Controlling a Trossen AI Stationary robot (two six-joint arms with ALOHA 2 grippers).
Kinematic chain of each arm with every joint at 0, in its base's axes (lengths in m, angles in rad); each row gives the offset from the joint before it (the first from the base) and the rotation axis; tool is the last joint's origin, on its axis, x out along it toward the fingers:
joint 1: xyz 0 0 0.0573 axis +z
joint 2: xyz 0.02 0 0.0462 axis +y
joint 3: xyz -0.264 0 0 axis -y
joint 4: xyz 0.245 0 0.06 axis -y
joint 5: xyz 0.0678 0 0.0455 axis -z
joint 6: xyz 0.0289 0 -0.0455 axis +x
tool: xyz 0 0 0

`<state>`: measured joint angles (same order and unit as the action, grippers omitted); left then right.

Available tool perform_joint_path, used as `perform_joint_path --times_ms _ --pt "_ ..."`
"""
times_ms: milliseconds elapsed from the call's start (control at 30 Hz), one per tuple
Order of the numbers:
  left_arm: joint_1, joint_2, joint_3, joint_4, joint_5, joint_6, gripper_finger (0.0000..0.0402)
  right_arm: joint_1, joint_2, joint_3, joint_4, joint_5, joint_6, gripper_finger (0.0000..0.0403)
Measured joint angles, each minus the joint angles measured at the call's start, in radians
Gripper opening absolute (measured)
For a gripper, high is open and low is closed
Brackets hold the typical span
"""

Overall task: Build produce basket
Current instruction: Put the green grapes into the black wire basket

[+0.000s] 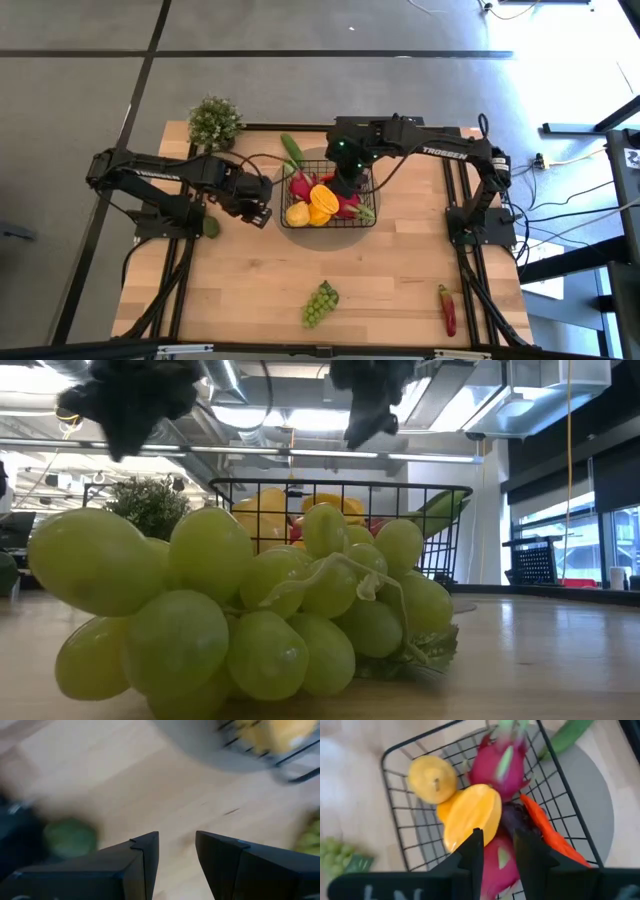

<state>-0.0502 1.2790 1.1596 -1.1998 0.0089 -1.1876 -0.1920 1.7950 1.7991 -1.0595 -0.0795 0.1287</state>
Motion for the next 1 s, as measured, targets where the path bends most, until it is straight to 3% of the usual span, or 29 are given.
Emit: perform_joint_path --times_ms 100,467,800,1000 --pt "-0.034 -0.013 0.0 -0.062 0.0 -0.027 0.0117 0.02 0.0 0.059 -0.073 0.0 -0.038 0.0096" --pt "-0.153 -0.01 0.0 -0.003 -0.003 -0.022 0.0117 0.099 -0.002 0.147 -0.341 -0.03 -0.19 0.0096" --pt "-0.174 -0.01 0.0 0.238 -0.033 0.21 0.0117 0.227 -0.043 0.148 -0.399 -0.047 -0.034 0.0096" --pt "-0.175 -0.009 0.0 0.394 0.052 0.475 0.0117 0.319 -0.094 0.148 -0.413 0.008 0.054 0.0096"
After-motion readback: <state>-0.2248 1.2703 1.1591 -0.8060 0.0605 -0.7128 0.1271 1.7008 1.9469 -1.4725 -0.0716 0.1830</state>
